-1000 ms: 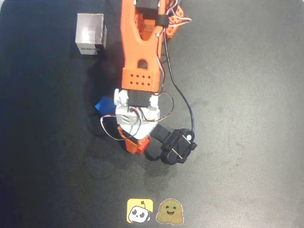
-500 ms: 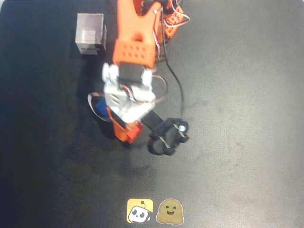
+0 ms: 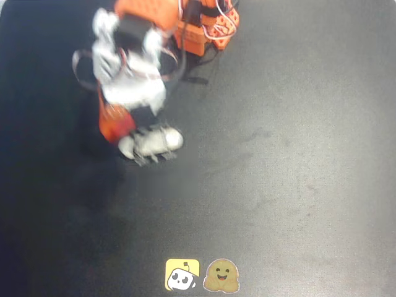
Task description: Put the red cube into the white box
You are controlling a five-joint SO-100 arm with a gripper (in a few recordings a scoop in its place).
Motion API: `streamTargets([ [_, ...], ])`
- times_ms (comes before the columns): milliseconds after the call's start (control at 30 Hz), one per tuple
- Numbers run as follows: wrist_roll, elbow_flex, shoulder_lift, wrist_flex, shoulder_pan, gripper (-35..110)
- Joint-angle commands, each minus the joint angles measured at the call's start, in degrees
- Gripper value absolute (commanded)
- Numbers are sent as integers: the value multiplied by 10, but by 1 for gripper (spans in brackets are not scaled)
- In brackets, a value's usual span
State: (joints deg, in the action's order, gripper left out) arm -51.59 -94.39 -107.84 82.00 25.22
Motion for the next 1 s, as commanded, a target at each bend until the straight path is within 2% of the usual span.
streamTargets([
  [0, -14, 10, -41, 26, 51, 0],
  [333, -33, -77, -105, 53, 189, 0],
  [567, -37, -169, -216, 75, 234, 0],
  [967, -59, -185, -308, 131, 314, 0],
])
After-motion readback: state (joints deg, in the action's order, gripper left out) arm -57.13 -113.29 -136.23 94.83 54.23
